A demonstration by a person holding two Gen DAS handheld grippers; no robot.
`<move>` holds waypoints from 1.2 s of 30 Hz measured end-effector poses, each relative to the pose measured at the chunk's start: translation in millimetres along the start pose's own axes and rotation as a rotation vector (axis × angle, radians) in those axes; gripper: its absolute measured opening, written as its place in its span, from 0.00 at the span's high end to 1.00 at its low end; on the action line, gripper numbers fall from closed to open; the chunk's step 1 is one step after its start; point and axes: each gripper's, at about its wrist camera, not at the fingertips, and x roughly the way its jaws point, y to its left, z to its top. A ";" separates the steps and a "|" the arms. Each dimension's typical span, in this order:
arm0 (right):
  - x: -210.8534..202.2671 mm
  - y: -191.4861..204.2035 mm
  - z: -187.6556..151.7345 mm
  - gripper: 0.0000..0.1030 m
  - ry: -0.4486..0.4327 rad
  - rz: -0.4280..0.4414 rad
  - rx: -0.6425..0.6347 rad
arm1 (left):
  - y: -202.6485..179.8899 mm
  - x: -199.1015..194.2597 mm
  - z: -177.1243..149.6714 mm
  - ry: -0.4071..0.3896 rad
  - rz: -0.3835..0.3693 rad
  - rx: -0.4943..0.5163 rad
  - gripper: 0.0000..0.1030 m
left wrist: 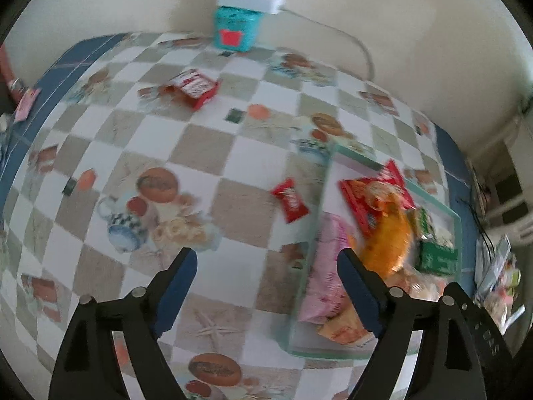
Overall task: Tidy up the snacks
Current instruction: 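Move both open tools toward the red candy and red-white biscuit pack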
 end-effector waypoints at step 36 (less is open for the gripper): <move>10.2 181.1 -68.9 0.00 0.008 0.140 -0.423 | 174.1 -30.7 30.7 -0.099 0.316 -0.317 0.09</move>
